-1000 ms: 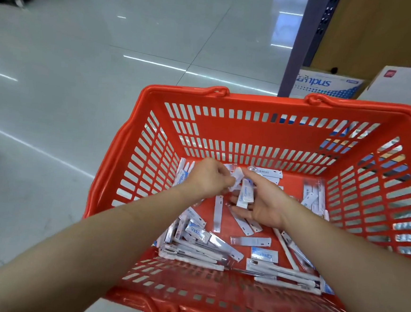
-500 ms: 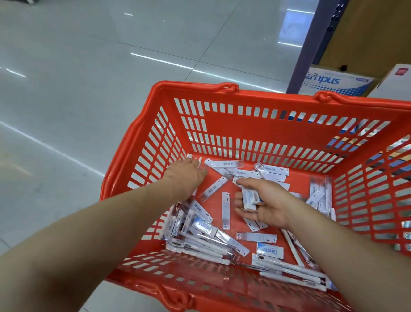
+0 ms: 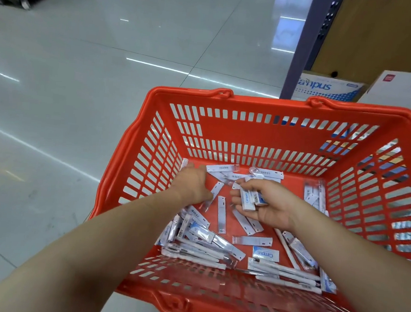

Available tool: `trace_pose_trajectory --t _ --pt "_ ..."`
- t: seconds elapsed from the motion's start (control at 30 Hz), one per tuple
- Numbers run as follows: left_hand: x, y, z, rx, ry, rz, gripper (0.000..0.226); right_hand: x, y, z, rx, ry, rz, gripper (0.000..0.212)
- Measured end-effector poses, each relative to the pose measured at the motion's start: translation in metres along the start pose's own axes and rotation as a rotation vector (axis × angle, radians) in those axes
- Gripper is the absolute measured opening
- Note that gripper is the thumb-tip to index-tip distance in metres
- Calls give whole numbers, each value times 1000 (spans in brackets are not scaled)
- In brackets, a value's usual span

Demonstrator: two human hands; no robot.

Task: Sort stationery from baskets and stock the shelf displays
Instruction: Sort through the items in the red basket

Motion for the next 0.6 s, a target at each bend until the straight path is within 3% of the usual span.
trace_pose_trajectory --t 0.23,0.37,0.5,0.6 --pt "-14 -2 6 -16 -104 -57 63 5 -16 -3 89 165 -24 22" --pt "-7 -2 -1 -72 -252 -83 39 10 -24 -1 106 218 -35 18" --pt "2 -5 -7 -74 -94 -111 24 11 -26 -7 31 200 -44 18" --pt "-9 -5 -4 -56 160 -17 31 9 -27 -11 -10 189 -41 22"
Point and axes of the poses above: each hand's wrist, its own y-axis towards the middle knuckle, its own z-axis out of the palm, x = y × z, the point moved 7 cm from there along y, towards the middle knuckle, and after that the axes turned 8 degrees about x, right-handed, at the moved point
